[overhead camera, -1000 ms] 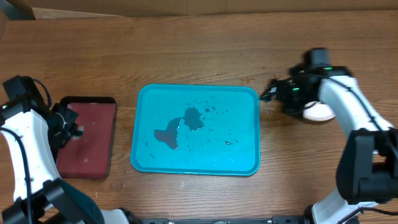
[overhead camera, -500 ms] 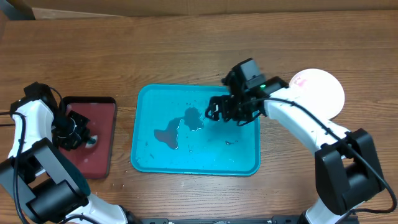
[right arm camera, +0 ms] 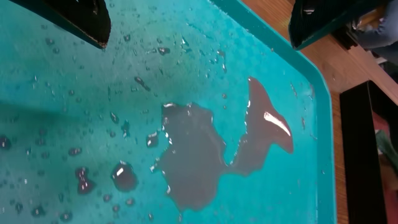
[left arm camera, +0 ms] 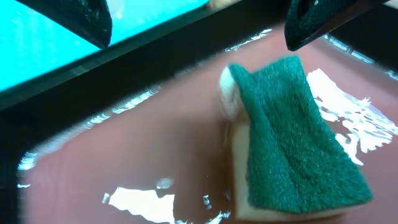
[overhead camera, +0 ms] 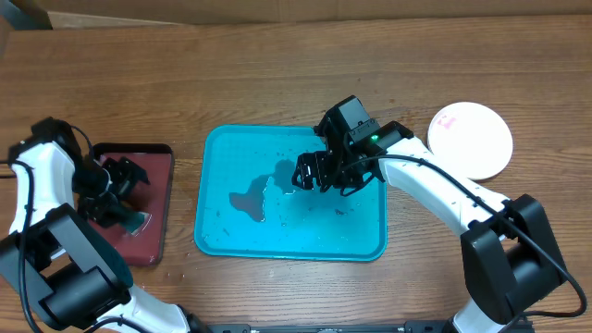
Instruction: Clean dirty plates on tray and stack at the side
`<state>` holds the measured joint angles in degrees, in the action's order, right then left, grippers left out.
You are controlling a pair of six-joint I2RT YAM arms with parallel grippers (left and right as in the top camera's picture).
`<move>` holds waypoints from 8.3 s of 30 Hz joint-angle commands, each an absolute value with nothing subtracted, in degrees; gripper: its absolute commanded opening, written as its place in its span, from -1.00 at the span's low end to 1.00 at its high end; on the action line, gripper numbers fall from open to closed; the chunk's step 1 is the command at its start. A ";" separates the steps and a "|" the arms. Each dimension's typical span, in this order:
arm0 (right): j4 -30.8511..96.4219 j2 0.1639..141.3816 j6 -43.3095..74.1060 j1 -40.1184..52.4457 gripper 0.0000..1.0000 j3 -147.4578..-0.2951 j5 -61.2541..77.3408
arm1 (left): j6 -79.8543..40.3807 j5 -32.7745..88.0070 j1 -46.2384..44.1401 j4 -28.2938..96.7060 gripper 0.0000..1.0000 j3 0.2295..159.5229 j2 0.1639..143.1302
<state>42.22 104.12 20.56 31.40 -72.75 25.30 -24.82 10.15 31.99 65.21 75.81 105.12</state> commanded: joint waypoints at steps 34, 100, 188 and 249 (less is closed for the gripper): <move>73.19 57.12 24.03 45.25 1.00 -70.85 -10.35 | -22.31 17.43 17.98 72.05 0.99 58.61 44.01; 5.52 1.58 13.65 6.07 1.00 -5.67 12.08 | -22.28 17.41 17.98 72.14 0.99 58.61 44.23; 4.67 0.16 2.96 -0.56 1.00 -0.47 2.61 | -13.69 18.00 2.55 33.08 1.00 27.66 22.79; 4.67 0.16 2.96 -0.56 1.00 -0.47 2.61 | 5.45 -0.10 1.96 4.47 0.99 0.27 0.19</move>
